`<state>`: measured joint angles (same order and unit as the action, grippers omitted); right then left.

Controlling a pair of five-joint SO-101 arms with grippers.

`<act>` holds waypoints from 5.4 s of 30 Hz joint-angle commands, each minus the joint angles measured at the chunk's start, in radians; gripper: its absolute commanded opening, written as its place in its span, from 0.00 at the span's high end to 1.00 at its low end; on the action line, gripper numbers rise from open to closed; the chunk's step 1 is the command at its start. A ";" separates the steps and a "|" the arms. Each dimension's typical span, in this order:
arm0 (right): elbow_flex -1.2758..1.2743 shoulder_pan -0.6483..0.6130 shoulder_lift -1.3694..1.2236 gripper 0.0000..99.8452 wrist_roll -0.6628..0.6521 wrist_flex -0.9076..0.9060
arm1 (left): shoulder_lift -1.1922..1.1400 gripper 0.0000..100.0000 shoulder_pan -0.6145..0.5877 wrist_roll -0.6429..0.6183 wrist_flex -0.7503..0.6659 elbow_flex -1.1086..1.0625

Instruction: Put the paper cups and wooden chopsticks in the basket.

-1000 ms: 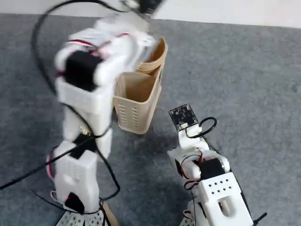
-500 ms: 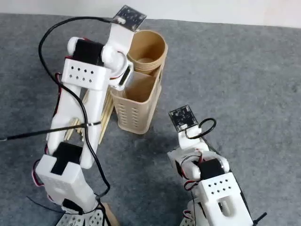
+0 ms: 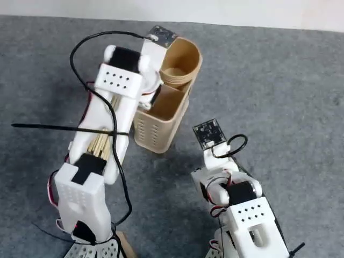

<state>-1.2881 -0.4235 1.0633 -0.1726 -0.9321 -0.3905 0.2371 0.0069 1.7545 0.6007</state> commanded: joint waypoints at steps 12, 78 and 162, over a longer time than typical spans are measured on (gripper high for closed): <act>-0.013 -0.005 0.012 0.69 -0.005 0.015 | 0.001 0.99 0.019 -0.437 0.009 0.096; -0.326 0.521 0.753 0.93 -0.201 -0.156 | 0.536 0.85 -0.414 0.448 -0.443 -0.845; -0.516 0.529 0.773 0.93 -0.203 -0.033 | -0.107 1.00 -0.312 0.127 -0.068 0.337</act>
<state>-1.6747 0.0982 1.8259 -0.3705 -0.9828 -0.5378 -0.0852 0.2110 1.7576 0.8569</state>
